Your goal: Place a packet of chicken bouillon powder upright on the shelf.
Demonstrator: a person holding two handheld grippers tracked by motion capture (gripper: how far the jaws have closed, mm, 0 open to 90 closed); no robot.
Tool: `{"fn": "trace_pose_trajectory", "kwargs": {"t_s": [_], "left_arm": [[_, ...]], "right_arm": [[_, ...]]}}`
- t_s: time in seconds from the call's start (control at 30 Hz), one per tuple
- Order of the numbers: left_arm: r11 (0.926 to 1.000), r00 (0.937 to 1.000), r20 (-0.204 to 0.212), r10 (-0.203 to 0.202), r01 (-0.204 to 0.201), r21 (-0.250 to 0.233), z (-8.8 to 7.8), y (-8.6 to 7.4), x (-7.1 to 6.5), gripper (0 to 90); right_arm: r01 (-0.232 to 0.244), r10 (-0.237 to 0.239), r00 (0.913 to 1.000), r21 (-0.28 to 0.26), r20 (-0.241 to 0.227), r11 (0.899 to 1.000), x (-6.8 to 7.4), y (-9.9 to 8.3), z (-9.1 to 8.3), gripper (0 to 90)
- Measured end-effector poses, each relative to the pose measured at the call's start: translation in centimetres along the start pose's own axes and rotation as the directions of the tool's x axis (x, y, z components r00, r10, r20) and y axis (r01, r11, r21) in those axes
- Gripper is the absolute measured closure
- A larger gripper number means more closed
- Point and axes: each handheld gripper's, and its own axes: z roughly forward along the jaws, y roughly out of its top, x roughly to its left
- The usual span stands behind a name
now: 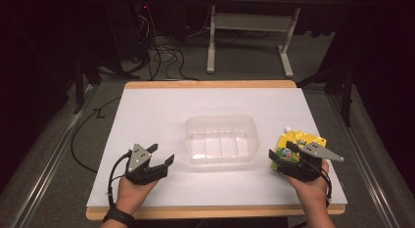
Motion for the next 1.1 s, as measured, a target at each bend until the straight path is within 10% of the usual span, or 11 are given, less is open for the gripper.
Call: {"fn": "trace_pose_trajectory", "kwargs": {"t_s": [0.77, 1.1], "left_arm": [[0.9995, 0.9995, 0.007, 0.031, -0.031, -0.010, 0.2, 0.6, -0.1, 21.1], [0.9994, 0.9991, 0.029, 0.030, -0.030, 0.016, 1.7, 0.7, -0.2, 7.9]], "right_arm": [[0.002, -0.002, 0.9999, -0.001, 0.011, 1.000, -0.3, -0.5, -1.1, 17.1], [-0.072, 0.064, 0.9843, 0.043, 0.165, 0.996, -4.1, -2.8, -3.5, 23.6]]}}
